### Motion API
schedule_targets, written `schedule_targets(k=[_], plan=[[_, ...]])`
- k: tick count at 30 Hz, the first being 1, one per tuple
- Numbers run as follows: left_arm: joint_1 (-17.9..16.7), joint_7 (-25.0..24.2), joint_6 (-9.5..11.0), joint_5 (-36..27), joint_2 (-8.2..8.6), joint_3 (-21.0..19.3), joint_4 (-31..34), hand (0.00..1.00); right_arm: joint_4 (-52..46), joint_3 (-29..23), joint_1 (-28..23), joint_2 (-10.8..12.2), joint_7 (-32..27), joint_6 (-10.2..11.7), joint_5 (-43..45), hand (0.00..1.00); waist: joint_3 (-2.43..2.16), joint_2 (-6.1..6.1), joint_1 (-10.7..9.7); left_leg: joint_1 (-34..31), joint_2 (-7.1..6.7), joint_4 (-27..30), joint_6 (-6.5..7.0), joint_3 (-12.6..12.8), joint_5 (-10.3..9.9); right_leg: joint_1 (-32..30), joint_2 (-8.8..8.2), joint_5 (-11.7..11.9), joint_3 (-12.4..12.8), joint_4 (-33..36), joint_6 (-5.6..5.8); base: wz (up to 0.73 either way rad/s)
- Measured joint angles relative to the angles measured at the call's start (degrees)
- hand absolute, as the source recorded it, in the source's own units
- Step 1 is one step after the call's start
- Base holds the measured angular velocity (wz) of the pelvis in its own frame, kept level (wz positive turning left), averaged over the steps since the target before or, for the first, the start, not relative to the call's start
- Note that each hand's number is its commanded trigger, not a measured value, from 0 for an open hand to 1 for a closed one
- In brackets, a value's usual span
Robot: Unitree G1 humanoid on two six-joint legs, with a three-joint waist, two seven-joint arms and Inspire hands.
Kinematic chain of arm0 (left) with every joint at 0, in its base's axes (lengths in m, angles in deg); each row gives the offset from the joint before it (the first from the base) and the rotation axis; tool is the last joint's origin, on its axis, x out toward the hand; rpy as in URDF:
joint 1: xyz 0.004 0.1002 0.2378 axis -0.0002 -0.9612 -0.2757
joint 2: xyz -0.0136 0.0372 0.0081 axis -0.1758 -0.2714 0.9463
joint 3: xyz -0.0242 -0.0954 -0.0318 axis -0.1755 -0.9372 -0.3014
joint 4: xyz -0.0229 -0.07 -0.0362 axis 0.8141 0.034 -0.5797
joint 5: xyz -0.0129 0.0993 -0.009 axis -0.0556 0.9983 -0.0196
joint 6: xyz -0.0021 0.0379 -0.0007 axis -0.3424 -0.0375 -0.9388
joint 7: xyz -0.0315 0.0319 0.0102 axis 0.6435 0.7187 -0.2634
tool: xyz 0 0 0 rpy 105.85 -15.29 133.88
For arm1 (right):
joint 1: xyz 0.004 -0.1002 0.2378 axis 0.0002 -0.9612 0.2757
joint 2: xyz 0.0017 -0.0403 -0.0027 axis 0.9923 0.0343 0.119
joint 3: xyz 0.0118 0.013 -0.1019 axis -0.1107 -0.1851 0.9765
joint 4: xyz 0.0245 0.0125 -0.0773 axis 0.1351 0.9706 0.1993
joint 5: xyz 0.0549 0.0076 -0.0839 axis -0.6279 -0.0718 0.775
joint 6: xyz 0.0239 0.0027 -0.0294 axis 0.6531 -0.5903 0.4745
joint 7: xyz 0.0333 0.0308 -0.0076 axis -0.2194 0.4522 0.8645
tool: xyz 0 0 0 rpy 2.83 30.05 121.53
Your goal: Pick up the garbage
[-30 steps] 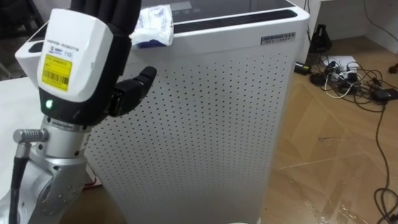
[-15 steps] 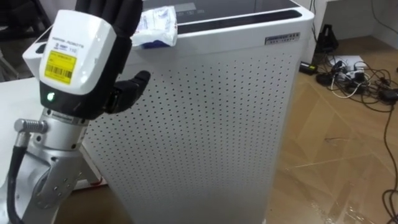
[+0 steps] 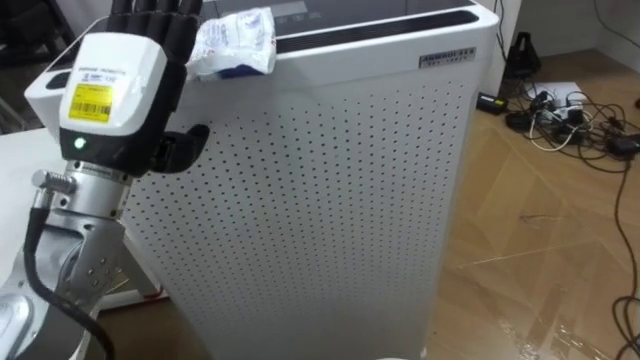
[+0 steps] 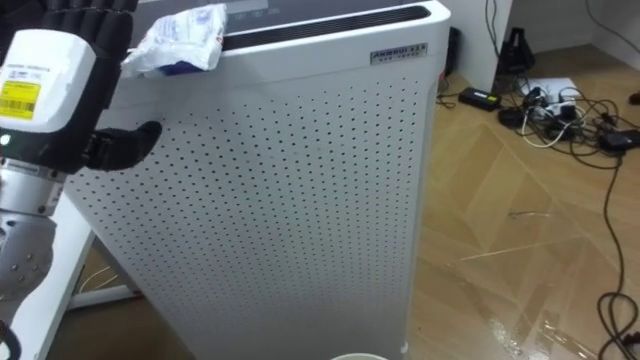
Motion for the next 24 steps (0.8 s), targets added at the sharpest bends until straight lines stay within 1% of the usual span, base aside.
schedule_targets(k=[2,4,7,8,10,12,14,15,16,17,18,20,24], plan=[[0.96,-0.85,0.01,-0.34,0.00,0.00,-0.54,0.00,0.00,-1.01,0.04,-0.01,0.07,-0.11,0.01,1.00,-0.04,-0.06,0.08,0.03,-0.04,0.00,0.00,0.01,0.00,0.01,-0.01,0.00,0.02,0.07,0.01,0.00],[1.11,-1.38,0.06,-1.99,-0.01,-0.01,-2.03,0.00,0.00,-1.46,0.41,-0.02,0.07,-0.21,0.22,1.00,-0.06,-0.03,0.08,0.06,-0.06,0.01,0.00,0.02,0.00,-0.04,0.00,0.01,0.09,0.08,0.03,0.00],[2.15,-2.29,-0.08,-3.83,-0.01,-0.01,-4.02,0.00,-0.03,-2.22,0.74,-0.07,0.04,-1.02,0.97,1.00,-0.07,-0.01,0.09,-0.03,-0.07,0.02,0.00,0.01,0.00,-0.11,0.01,0.02,0.14,-0.03,0.04,0.02],[2.77,-3.20,-0.43,-4.31,-0.01,-0.01,-4.49,0.00,-0.32,-2.47,0.82,-0.07,0.04,-1.38,1.31,1.00,-0.09,0.01,0.10,-0.10,-0.07,0.03,0.00,0.01,0.00,-0.19,0.02,0.04,0.15,0.00,0.05,0.00],[3.54,-4.03,-0.87,-4.76,-0.01,-0.01,-4.95,0.00,-1.02,-2.87,0.84,-0.07,0.04,-1.83,1.45,1.00,-0.23,0.21,0.09,-0.32,-0.07,0.02,0.00,0.02,0.00,-0.49,0.05,0.27,0.19,0.02,-0.02,-0.05],[4.05,-4.53,-1.31,-4.88,-0.04,-0.01,-5.50,0.00,-1.16,-3.10,0.89,-0.19,0.04,-1.89,1.50,1.00,-0.60,0.75,0.08,-0.54,-0.06,0.08,0.02,0.04,0.01,-0.82,0.10,0.60,0.23,0.15,-0.15,-0.06],[4.05,-5.18,-1.37,-4.87,-0.04,-0.01,-6.02,0.00,-1.16,-3.10,0.89,-0.37,0.04,-1.96,1.54,1.00,-0.85,1.13,0.02,-0.51,-0.04,0.21,0.02,0.06,0.02,-0.86,0.14,0.62,0.33,0.47,-0.17,-0.04],[4.05,-5.64,-1.75,-4.87,-0.04,-0.01,-6.14,0.08,-1.17,-3.10,0.90,-0.51,0.04,-1.96,1.54,1.00,-0.89,1.24,0.00,-0.44,-0.05,0.33,0.02,0.06,0.02,-0.94,0.14,0.59,0.41,0.87,-0.20,0.00],[4.05,-5.76,-2.01,-4.87,-0.04,-0.01,-6.15,0.41,-1.17,-3.10,0.90,-0.54,0.04,-1.96,1.54,1.00,-0.89,1.26,-0.01,-0.41,-0.05,0.39,0.02,0.06,0.02,-0.94,0.14,0.57,0.44,0.92,-0.22,0.00],[4.05,-5.85,-2.54,-4.87,-0.04,-0.01,-6.15,0.93,-1.19,-3.10,0.91,-0.64,0.04,-1.96,1.54,1.00,-0.89,1.25,-0.04,-0.41,-0.05,0.43,0.02,0.06,0.02,-0.95,0.15,0.57,0.44,0.94,-0.23,0.00],[4.05,-6.01,-2.84,-4.85,-0.04,-0.01,-6.29,1.00,-1.19,-3.10,0.95,-0.75,0.05,-1.96,1.66,1.00,-0.88,1.24,-0.14,-0.41,-0.05,0.45,0.02,0.05,0.02,-1.00,0.16,0.57,0.52,0.94,-0.23,0.00],[4.06,-6.85,-3.48,-4.85,-0.04,-0.01,-6.49,1.00,-1.18,-3.10,0.99,-0.82,0.05,-1.96,1.80,1.00,-0.85,1.20,-0.29,-0.38,-0.08,0.53,0.02,0.06,0.02,-1.01,0.16,0.56,0.59,1.03,-0.24,0.00],[4.08,-8.39,-3.72,-4.84,-0.04,0.01,-6.56,1.00,-1.16,-3.11,1.00,-0.97,0.05,-1.96,1.79,1.00,-0.65,0.97,-0.31,-0.66,-0.13,0.63,0.02,0.08,0.02,-1.34,0.20,0.55,0.87,0.94,-0.25,0.00]])
